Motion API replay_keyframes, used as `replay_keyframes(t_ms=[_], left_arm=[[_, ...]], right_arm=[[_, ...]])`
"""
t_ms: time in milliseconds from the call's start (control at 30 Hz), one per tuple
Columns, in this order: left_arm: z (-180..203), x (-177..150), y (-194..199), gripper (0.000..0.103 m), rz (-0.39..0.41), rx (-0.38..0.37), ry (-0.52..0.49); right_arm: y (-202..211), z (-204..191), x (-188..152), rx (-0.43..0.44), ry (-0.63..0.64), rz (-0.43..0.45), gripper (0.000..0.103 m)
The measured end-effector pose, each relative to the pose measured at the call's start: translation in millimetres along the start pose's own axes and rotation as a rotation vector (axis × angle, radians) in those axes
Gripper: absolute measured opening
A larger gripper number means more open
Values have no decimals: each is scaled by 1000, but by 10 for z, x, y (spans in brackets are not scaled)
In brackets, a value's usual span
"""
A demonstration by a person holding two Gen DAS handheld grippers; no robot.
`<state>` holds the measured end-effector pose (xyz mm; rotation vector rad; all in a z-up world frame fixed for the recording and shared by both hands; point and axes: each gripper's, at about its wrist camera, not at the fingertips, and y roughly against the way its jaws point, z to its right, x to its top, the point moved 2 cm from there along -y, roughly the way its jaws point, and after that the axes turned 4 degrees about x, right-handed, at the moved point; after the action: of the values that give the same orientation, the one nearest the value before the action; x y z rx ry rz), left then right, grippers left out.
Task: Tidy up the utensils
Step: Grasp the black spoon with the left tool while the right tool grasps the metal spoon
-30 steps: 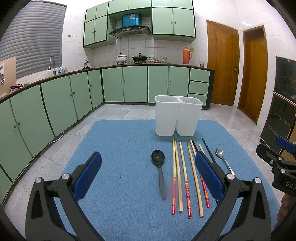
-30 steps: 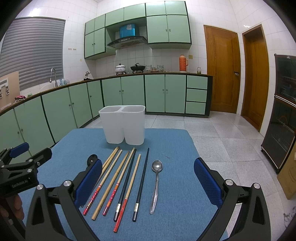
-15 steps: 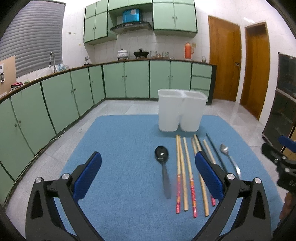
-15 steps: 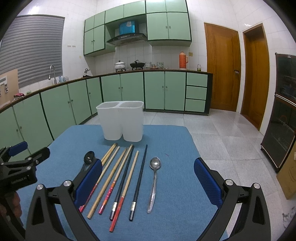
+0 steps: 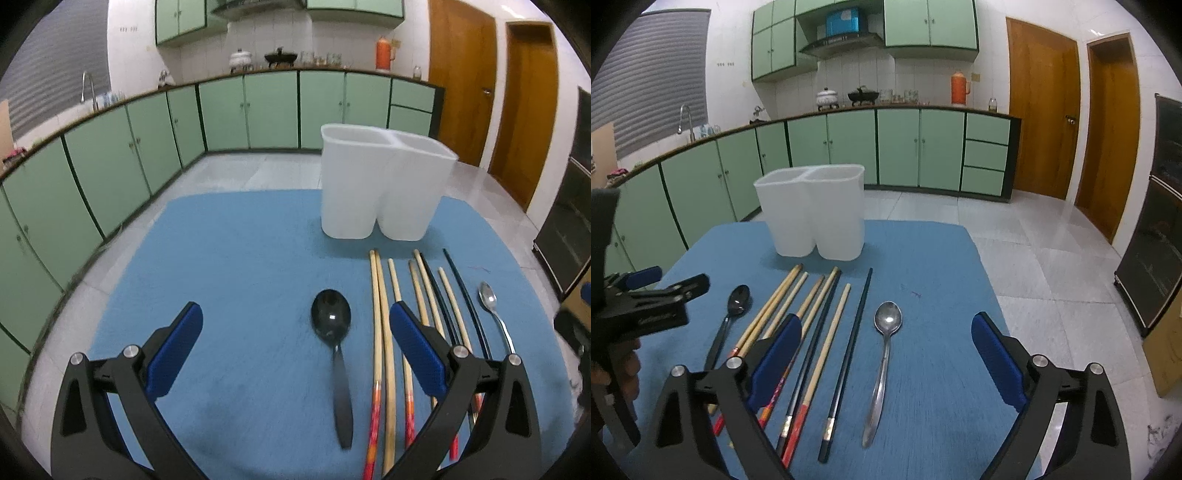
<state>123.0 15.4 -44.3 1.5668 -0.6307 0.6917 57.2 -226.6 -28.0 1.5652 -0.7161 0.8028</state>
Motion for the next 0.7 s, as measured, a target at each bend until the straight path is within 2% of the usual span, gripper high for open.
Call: replay_keyframes(t_ms=[300, 367, 433, 600, 700], left_arm=[[72, 29, -451, 94, -97, 12, 15], [91, 13, -542, 82, -121, 13, 13], [88, 3, -610, 76, -150, 3, 16], [105, -45, -656, 74, -185, -30, 29], [147, -59, -674, 69, -196, -45, 26]], right_arm=[[-245, 86, 14, -4, -20, -52, 89], [-282, 105, 12, -3, -25, -60, 89], [-327, 110, 12, -1, -24, -67, 89], [-457, 145, 19, 21, -34, -109, 83], [-577, 166, 40, 28, -45, -148, 77]])
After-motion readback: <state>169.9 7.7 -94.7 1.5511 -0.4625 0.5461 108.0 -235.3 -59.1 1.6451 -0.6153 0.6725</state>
